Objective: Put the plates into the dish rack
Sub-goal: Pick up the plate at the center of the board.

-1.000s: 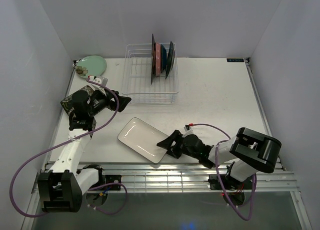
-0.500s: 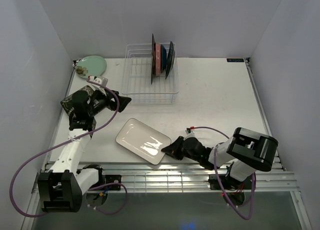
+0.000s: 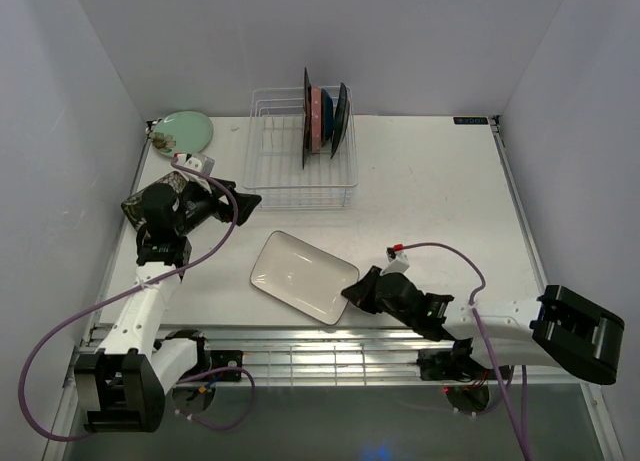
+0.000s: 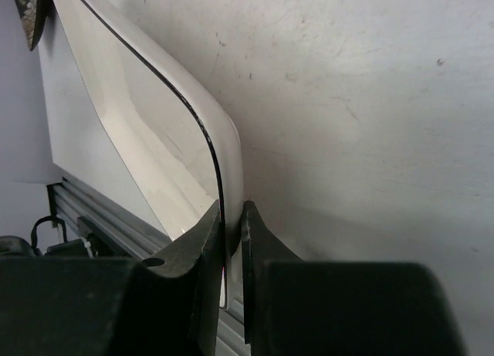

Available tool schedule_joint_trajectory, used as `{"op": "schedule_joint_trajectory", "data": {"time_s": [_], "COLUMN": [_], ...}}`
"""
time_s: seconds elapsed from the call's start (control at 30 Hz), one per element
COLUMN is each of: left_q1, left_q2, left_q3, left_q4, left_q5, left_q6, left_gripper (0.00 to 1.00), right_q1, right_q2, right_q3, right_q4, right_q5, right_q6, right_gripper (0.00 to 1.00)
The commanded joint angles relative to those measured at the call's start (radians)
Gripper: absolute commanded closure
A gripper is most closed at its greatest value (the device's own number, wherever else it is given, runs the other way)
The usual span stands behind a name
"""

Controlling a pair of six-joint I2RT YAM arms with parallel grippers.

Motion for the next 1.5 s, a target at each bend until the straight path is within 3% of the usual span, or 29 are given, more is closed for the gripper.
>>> {"op": "schedule_joint_trajectory", "data": {"time_s": [0.0,0.17,0.73,1.47], "left_q1": [0.003,0.003,0.003,0.003], "left_q2": [-0.018,-0.014,-0.025,-0.154], "left_q3": [-0.005,-0.003,0.003,-0.046], "left_q4": [0.01,0.007,-0.001,0.038], "left_q5": [-0.006,-0.002,-0.097,-0.494], "left_q6": [0.017,0.018,0.01,-0.069], "left_gripper": [0.02,0.02,0.02,0.02], "right_q1": [0.004,0.004,0.009,0.007], "right_q2": [-0.127,-0.196,-0.193,-0.121], "right_q3": [0.103,0.169,0.376,0.716], "right_q4": [-0.016,-0.086,-0.222,-0.274], "right_q5": [0.151,0.155,0.02,0.33], "right_q6": [-0.086,-0.205,-0.465,-0.722], "right_gripper": [0.92,0.92,0.92,0.92]}}
